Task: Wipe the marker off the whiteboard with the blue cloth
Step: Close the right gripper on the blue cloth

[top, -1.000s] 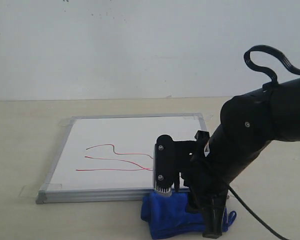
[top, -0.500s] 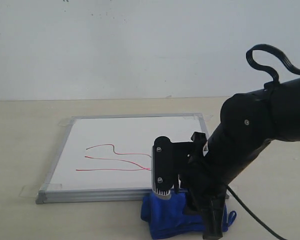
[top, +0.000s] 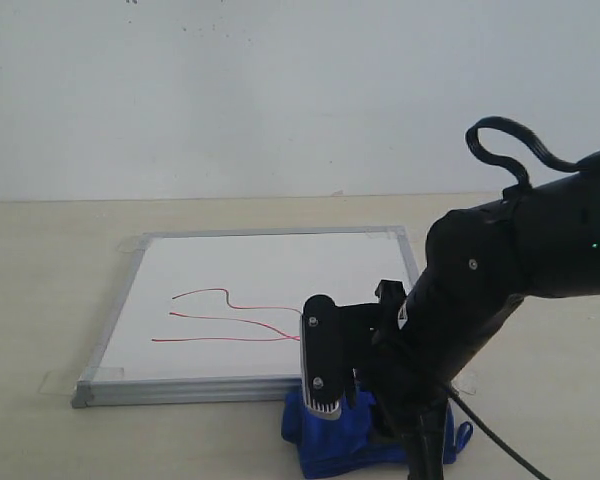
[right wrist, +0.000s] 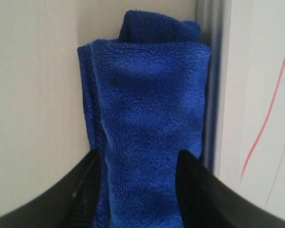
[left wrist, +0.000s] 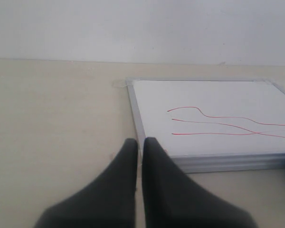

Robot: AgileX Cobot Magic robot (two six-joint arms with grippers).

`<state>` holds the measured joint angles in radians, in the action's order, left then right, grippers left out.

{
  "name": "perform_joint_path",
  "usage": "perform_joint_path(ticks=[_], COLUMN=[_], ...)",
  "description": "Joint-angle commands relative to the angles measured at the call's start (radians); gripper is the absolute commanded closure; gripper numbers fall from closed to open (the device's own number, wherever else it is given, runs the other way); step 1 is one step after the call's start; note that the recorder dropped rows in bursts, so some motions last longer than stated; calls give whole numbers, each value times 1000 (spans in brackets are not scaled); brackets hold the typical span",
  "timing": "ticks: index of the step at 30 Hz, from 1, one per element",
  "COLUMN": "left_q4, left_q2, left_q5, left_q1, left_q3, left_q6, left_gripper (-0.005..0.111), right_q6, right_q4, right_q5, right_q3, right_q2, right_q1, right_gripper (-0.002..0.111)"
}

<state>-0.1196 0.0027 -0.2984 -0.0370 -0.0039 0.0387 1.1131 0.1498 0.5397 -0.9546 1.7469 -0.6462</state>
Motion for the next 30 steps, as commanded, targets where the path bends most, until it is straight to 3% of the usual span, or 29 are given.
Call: perform_joint_path(ticks=[1,19,30], left_q4=[5,5,5], left_q2=[-3,-3,-3], left_q5=[-1,-1,-1], left_q1=[-3,-3,-3], left_q3=[4,4,4], left_q6=[7,7,7], left_gripper=[103,103,103], right_q6=[4,-2,-12], right_q4=[-10,-17,-17], right_q5=[-39,-142,-103], right_q3=[-4,-4,-4], right_q2=[1,80,80], right_q1=[-13,-13,-13], right_gripper=[61,61,61])
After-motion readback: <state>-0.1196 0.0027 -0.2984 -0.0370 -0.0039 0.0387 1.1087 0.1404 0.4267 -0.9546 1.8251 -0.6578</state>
